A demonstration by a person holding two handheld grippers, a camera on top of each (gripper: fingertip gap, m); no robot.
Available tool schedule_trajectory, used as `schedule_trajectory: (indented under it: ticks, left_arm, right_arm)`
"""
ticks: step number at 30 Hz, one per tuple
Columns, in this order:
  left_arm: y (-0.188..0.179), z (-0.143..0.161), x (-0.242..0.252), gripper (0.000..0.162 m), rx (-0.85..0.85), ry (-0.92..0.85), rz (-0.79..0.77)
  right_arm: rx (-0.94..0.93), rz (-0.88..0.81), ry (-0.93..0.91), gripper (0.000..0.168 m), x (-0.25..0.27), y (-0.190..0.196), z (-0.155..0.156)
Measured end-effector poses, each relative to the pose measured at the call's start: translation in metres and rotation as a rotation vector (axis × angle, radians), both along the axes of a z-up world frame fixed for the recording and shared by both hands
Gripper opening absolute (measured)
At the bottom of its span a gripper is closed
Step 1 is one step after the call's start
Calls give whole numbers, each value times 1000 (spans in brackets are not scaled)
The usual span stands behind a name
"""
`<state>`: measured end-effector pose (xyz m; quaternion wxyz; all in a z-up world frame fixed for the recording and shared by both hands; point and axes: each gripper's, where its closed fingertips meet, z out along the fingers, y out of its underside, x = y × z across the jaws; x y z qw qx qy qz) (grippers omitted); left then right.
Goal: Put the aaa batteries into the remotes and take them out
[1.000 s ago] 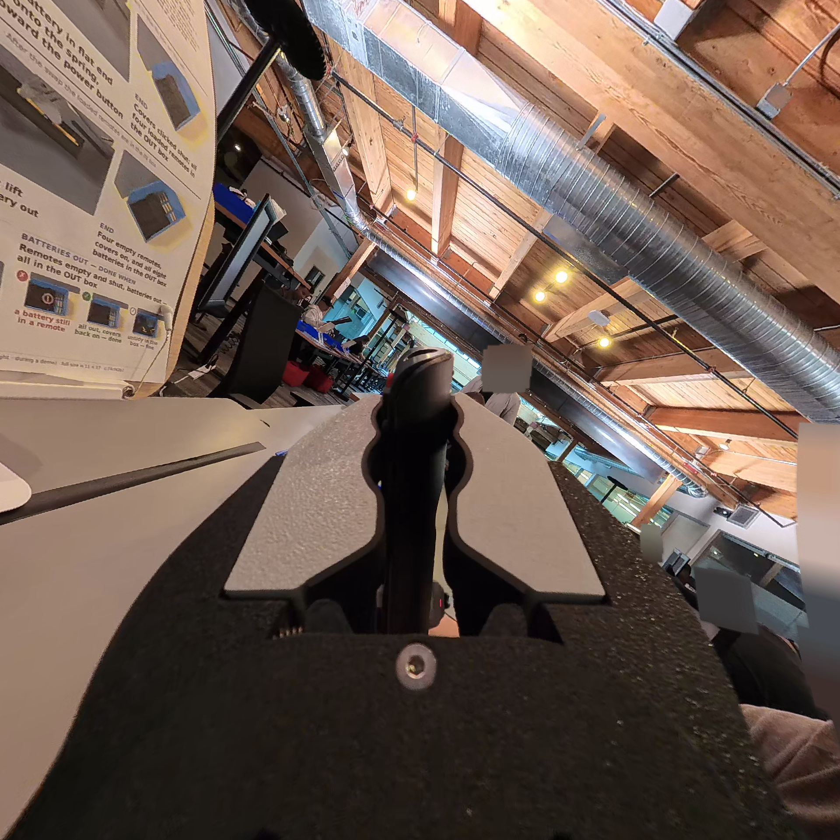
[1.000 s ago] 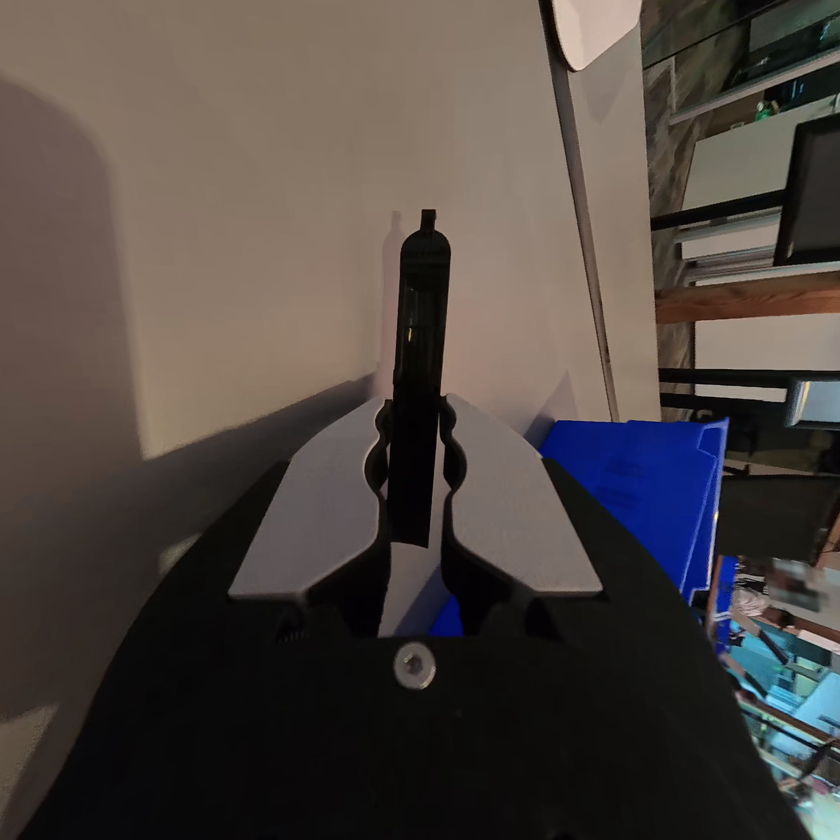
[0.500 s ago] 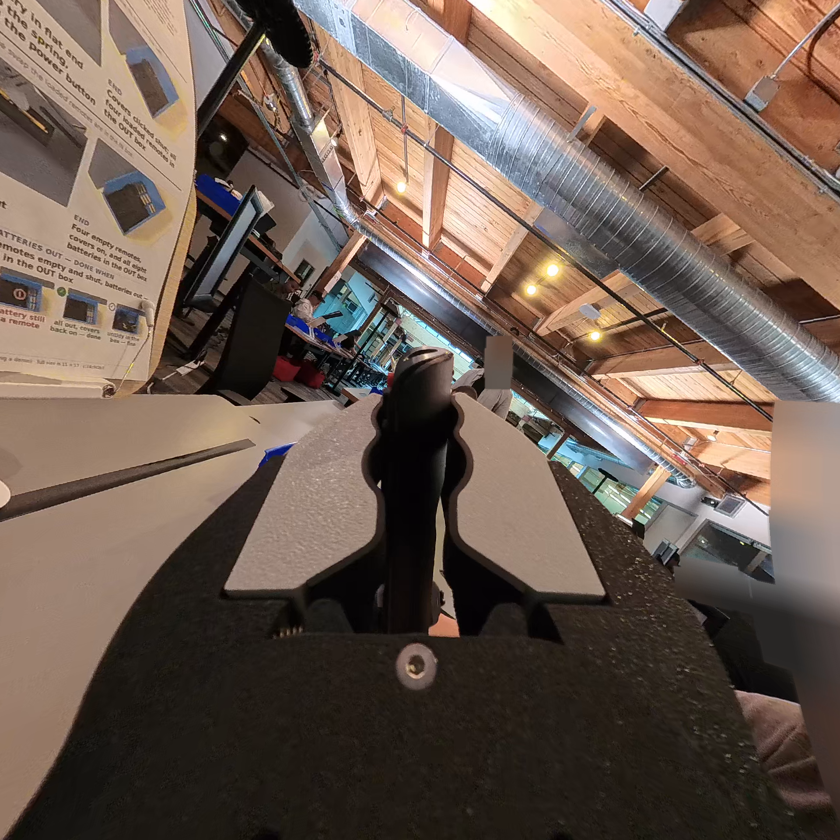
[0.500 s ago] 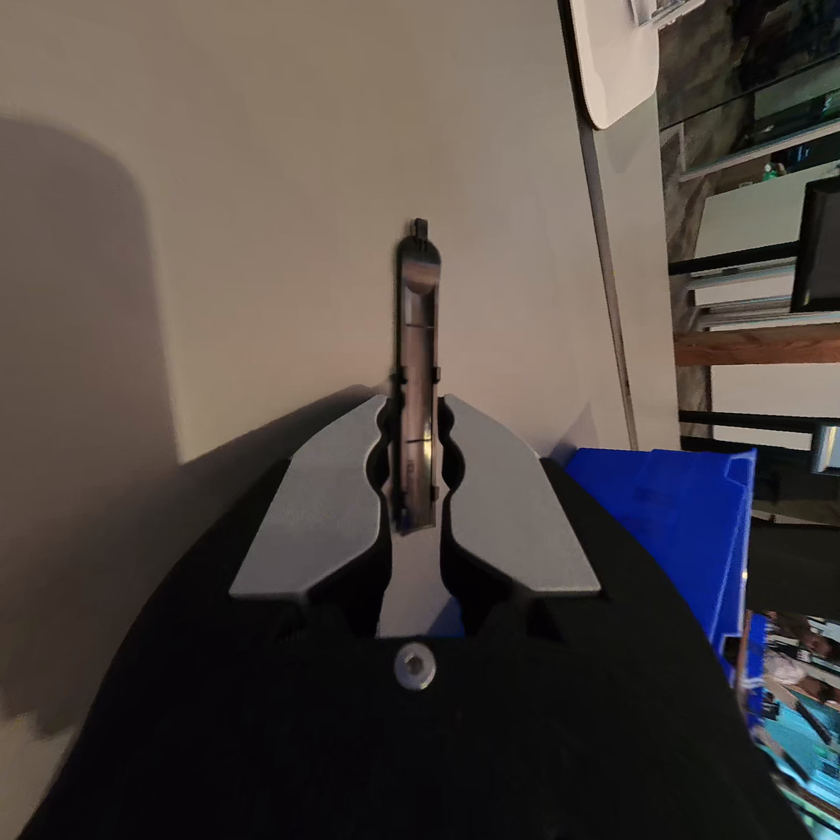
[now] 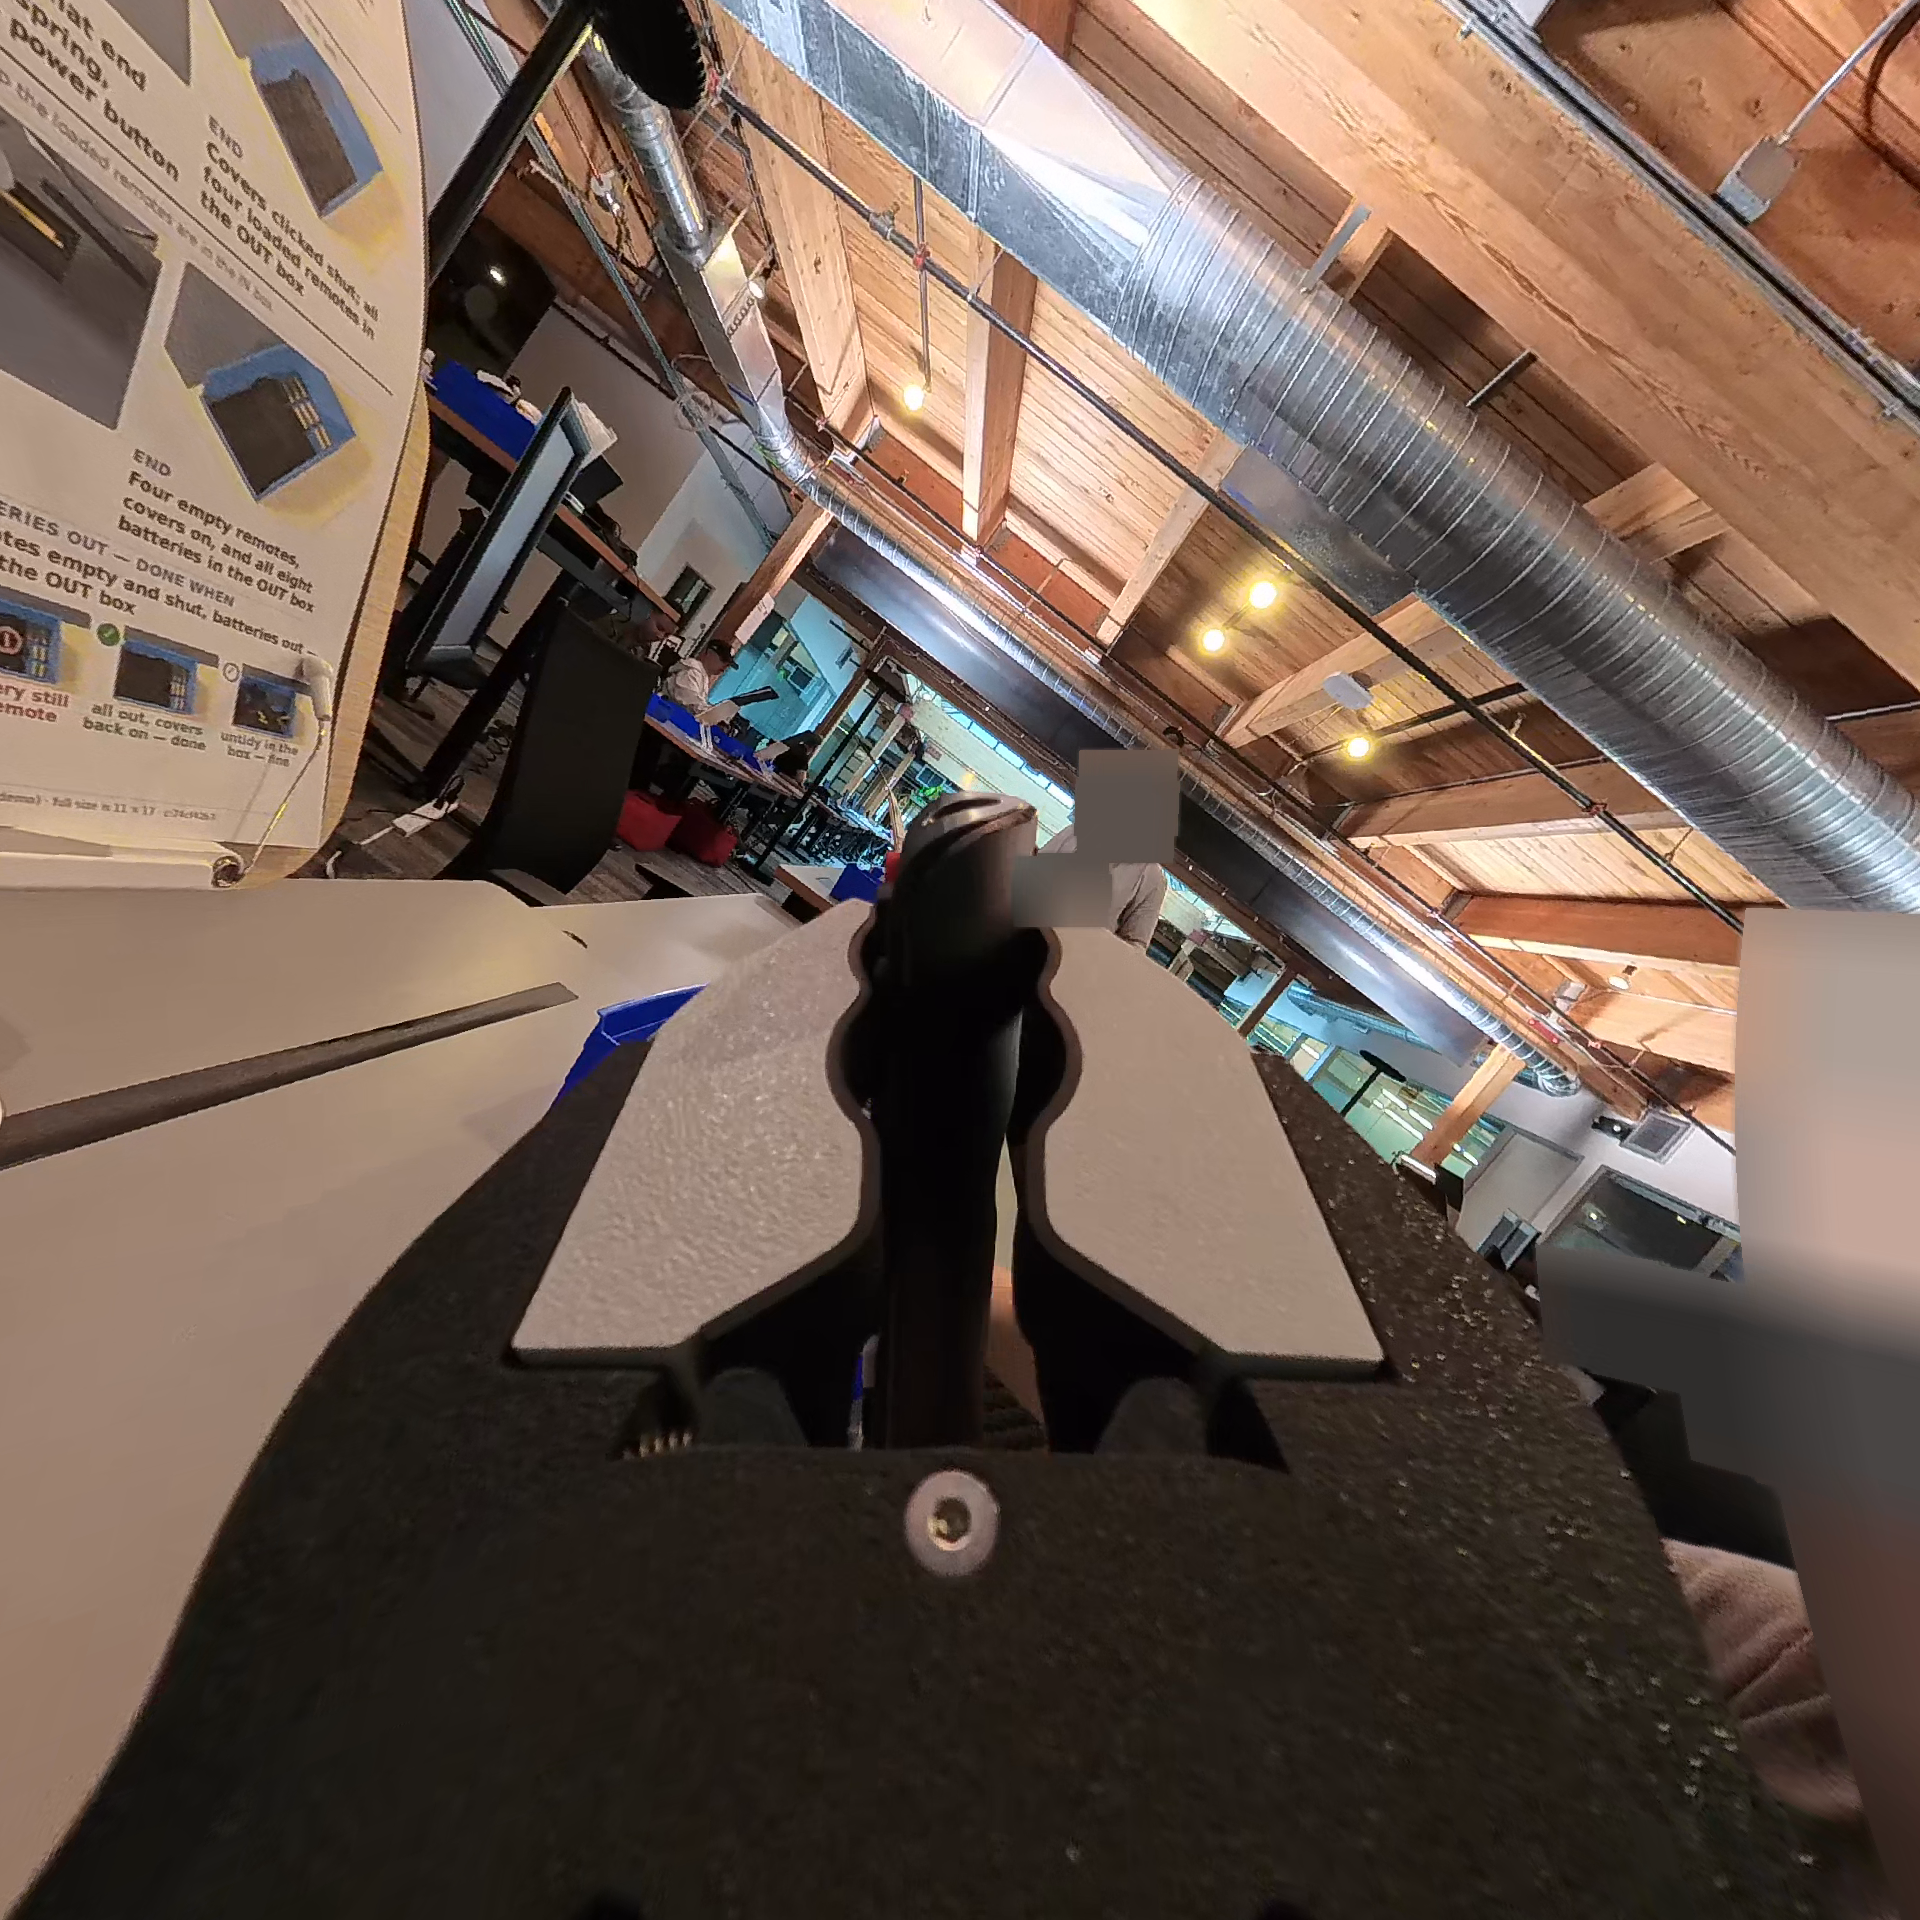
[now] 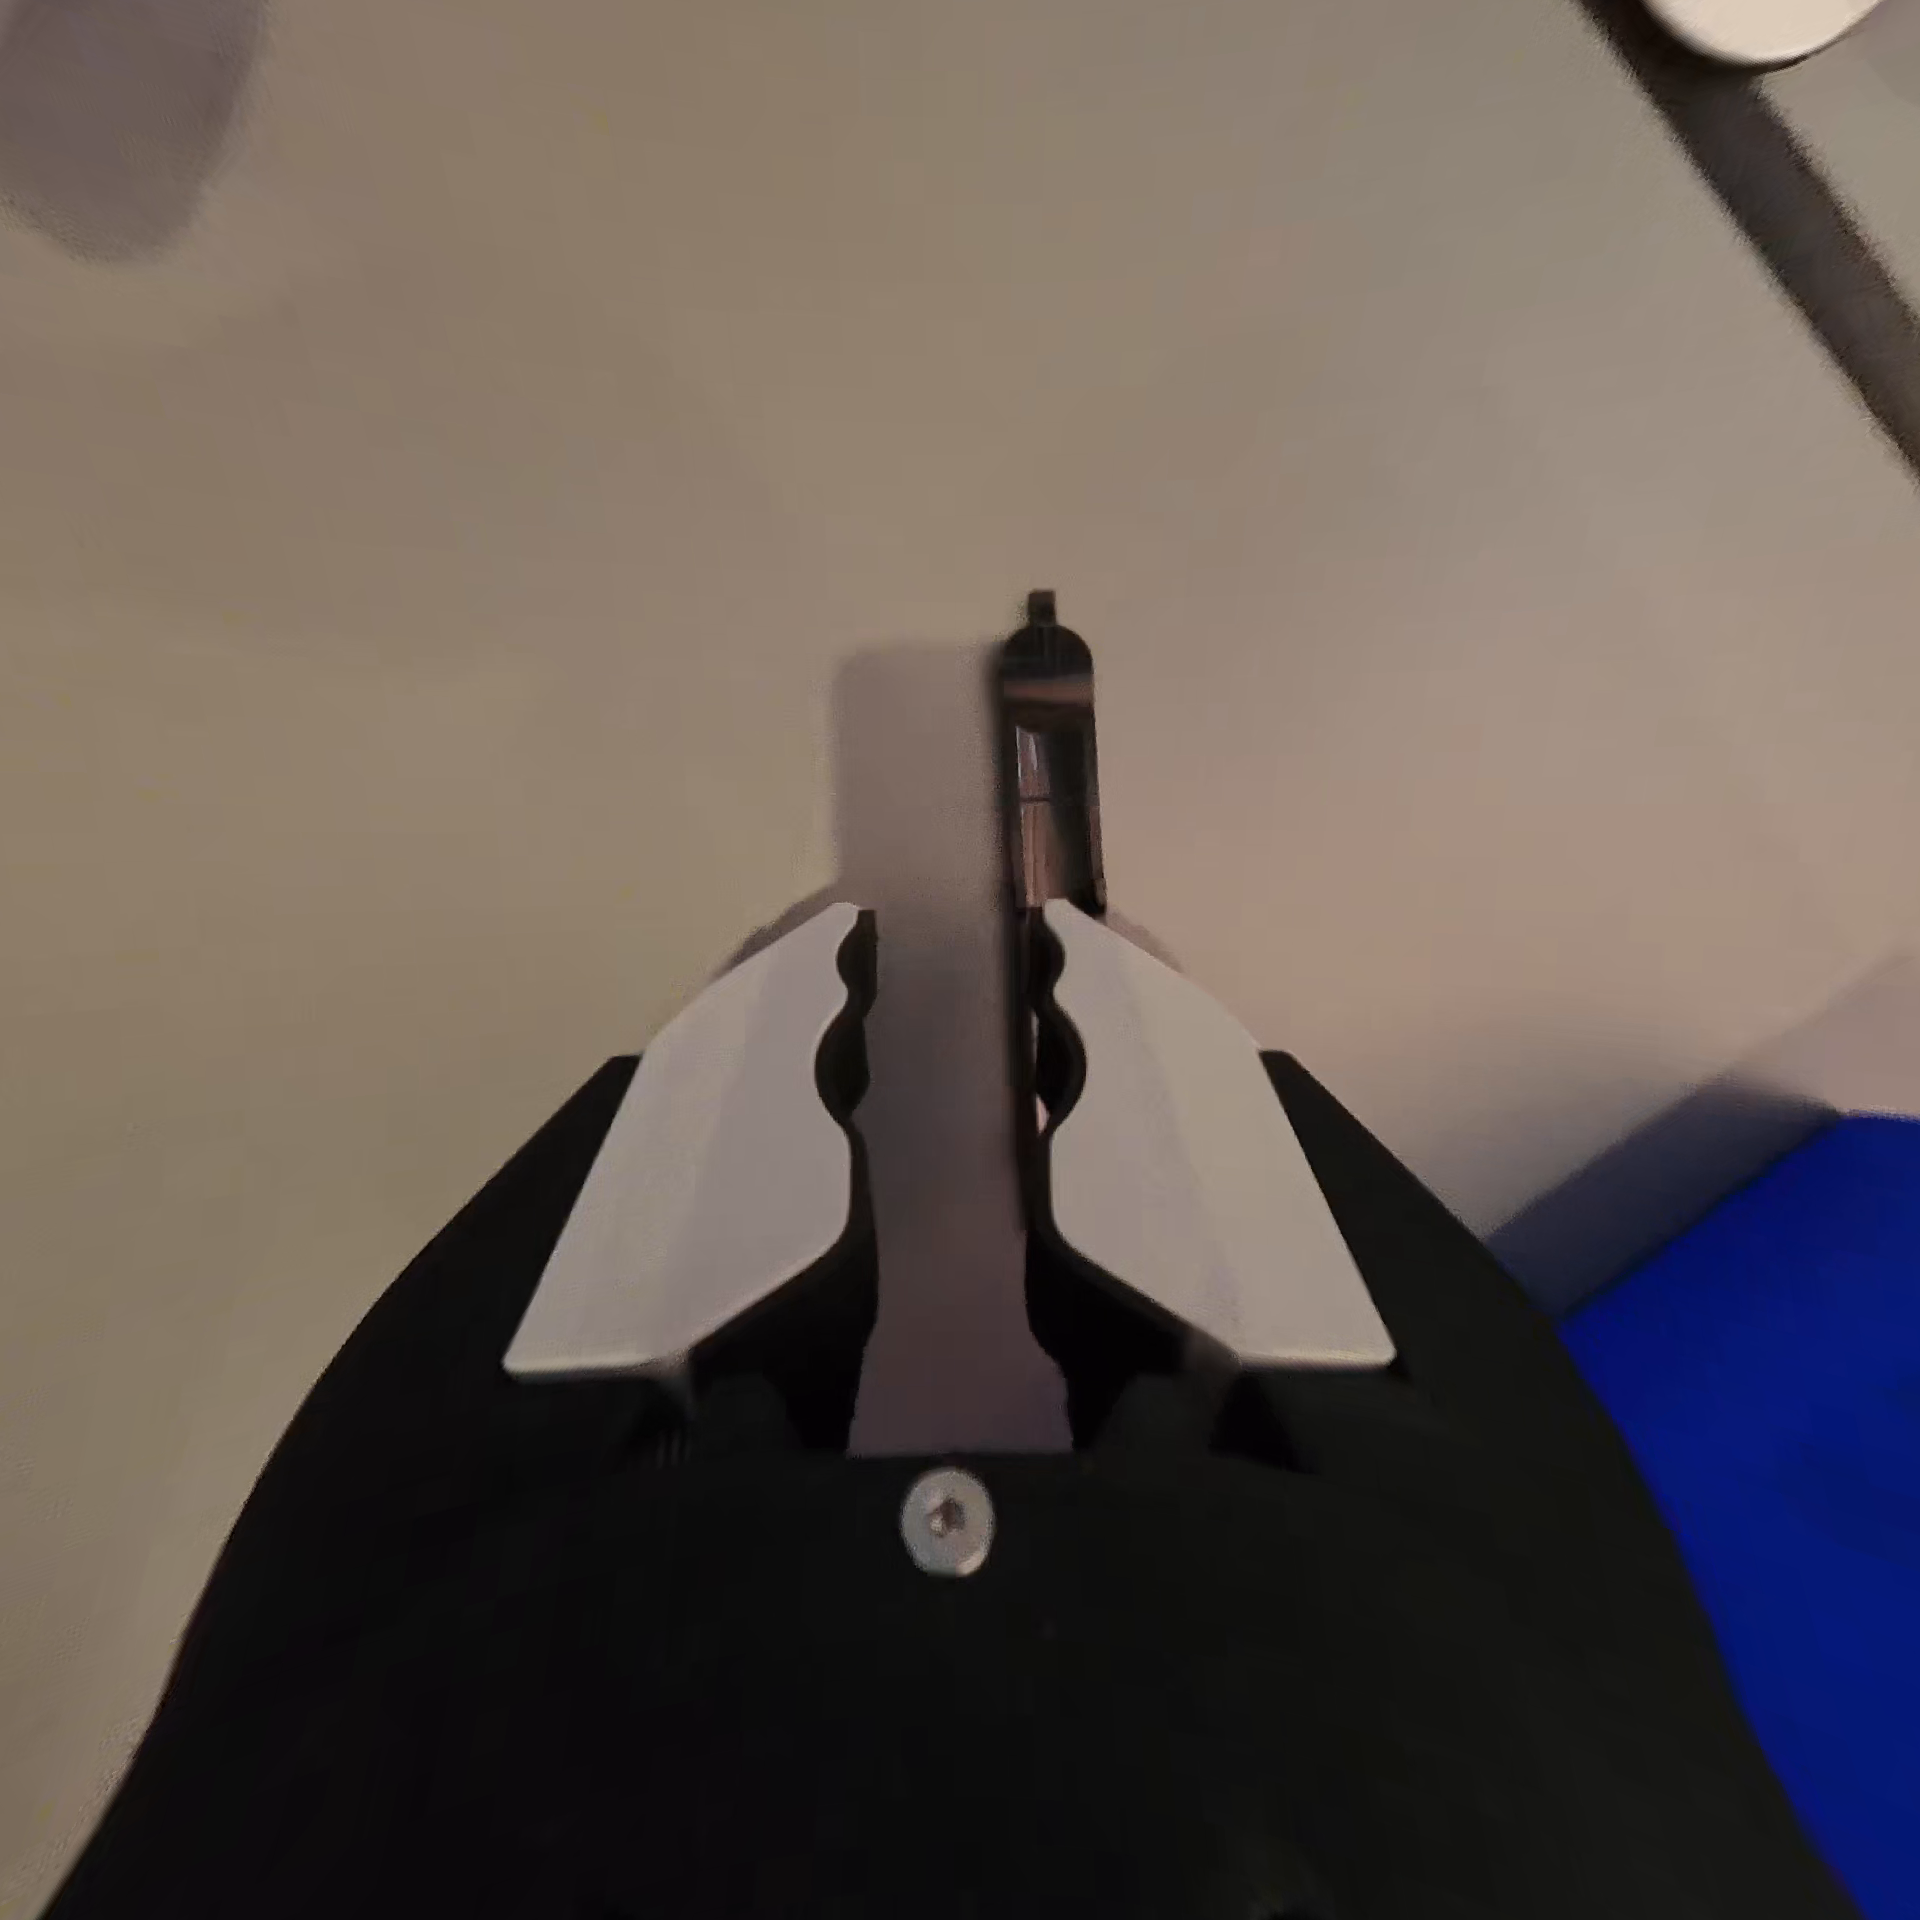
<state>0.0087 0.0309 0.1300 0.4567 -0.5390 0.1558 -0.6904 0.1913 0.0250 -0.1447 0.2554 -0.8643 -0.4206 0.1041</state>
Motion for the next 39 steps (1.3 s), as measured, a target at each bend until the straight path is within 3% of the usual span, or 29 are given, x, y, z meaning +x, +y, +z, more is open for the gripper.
schedule_trajectory:
  ticks: [9,15,30,34,39]
  left_arm:
    - [-2,-6,12,25,-5,26,-27]
    - [-2,-11,20,24,-11,41,-42]
    - [1,-8,11,25,-12,31,-19]
    - [3,-8,8,24,-16,23,-16]
    - [5,-9,6,24,-23,24,-1]
  right_arm:
    - [-320,62,-76,22,16,16,-22]
    - [-357,46,-92,12,19,21,-24]
    - [-401,5,0,4,10,4,-24]
    - [-257,-26,-46,4,14,8,-18]
    - [305,-22,-243,4,17,26,20]
